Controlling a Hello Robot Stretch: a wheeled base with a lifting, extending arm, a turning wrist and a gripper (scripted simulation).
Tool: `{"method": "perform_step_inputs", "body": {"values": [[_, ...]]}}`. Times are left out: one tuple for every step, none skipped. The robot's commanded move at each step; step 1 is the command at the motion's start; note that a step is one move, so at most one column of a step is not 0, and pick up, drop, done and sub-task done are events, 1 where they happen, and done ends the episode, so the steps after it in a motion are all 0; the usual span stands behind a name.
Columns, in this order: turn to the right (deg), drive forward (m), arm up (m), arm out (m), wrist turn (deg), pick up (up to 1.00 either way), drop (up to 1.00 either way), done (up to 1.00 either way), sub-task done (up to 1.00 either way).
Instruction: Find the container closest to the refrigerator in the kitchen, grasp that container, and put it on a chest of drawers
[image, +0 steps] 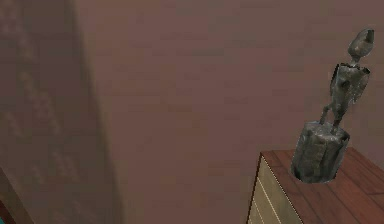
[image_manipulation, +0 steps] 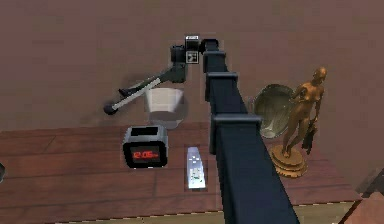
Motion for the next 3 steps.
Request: {"method": "perform_step_inputs", "body": {"values": [[0.0, 0.0, 0.0, 0.0, 45.0, 0.0, 0.0, 0.0, 0.0], [0.0, 0.0, 0.0, 0.0, 27.0, 0.0, 0.0, 0.0, 0.0], [0.0, 0.0, -0.1, 0.0, 0.0, 0.0, 0.0, 0.0, 0.0]]}}
